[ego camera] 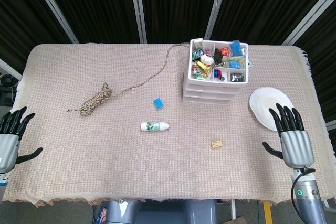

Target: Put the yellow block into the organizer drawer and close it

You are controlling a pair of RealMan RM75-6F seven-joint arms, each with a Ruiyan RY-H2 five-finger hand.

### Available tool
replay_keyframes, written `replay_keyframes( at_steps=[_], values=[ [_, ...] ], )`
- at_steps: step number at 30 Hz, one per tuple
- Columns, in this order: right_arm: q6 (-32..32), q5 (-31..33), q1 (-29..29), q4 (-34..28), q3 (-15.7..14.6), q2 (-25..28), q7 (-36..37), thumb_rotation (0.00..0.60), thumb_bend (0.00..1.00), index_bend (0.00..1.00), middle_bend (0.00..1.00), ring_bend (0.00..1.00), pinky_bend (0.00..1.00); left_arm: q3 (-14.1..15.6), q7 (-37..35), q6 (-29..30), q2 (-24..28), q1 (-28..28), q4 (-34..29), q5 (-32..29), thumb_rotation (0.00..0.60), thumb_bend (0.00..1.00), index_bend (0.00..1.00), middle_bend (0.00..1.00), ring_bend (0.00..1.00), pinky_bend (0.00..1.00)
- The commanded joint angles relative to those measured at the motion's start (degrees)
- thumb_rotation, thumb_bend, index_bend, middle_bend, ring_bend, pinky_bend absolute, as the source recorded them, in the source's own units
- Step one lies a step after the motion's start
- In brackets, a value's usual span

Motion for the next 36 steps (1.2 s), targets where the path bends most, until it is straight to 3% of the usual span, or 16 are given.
replay_keyframes(
  at_steps=[1, 5, 8, 11, 13, 15, 26, 36],
  values=[
    [-0.2, 0.1, 0.2, -0.3, 0.2, 0.0, 0.1, 0.6, 0.08, 0.08, 0.0, 0.0, 0.0, 0.0, 0.0, 0.0, 0.0, 0.0, 0.0, 0.0, 0.6, 0.16, 0.11, 0.0, 0.0, 0.0],
    [0.0, -0.3, 0.6, -0.9, 0.7, 0.2, -0.1, 0.6, 0.08, 0.08, 0.0, 0.0, 0.0, 0.0, 0.1, 0.0, 0.0, 0.0, 0.0, 0.0, 0.6, 0.16, 0.11, 0.0, 0.0, 0.0],
    [0.0, -0.5, 1.1, -2.1, 1.2, 0.4, 0.4, 0.6, 0.08, 0.08, 0.08, 0.04, 0.02, 0.0, 0.1, 0.0, 0.0, 0.0, 0.0, 0.1, 0.6, 0.16, 0.11, 0.0, 0.0, 0.0],
    [-0.4, -0.3, 1.7, -3.7, 2.0, 0.7, 0.9, 0.6, 0.08, 0.09, 0.22, 0.21, 0.22, 0.0, 0.0, 0.0, 0.0, 0.0, 0.0, 0.1, 0.6, 0.16, 0.11, 0.0, 0.0, 0.0],
    [-1.1, 0.6, 2.2, -5.5, 2.7, 0.8, 2.1, 0.6, 0.08, 0.09, 0.38, 0.38, 0.41, 0.0, 0.0, 0.1, 0.0, 0.0, 0.0, 0.1, 0.6, 0.16, 0.11, 0.0, 0.0, 0.0],
    [-2.0, 1.7, 2.7, -7.4, 3.3, 1.0, 3.6, 0.6, 0.08, 0.09, 0.47, 0.48, 0.48, 0.0, 0.0, 0.1, 0.0, 0.0, 0.1, 0.1, 0.6, 0.16, 0.11, 0.0, 0.0, 0.0],
    [-16.0, 20.0, 8.3, -22.0, 9.6, 3.0, 14.6, 0.6, 0.15, 0.1, 0.79, 0.77, 0.63, -0.1, 0.0, 0.1, -0.2, 0.0, 0.2, 0.0, 0.6, 0.16, 0.11, 0.0, 0.0, 0.0],
    [-28.6, 39.6, 12.7, -27.8, 15.1, 4.6, 25.3, 0.6, 0.23, 0.1, 0.84, 0.83, 0.66, -0.1, -0.3, 0.0, -0.1, -0.1, 0.3, 0.1, 0.6, 0.16, 0.11, 0.0, 0.0, 0.0]
  ],
)
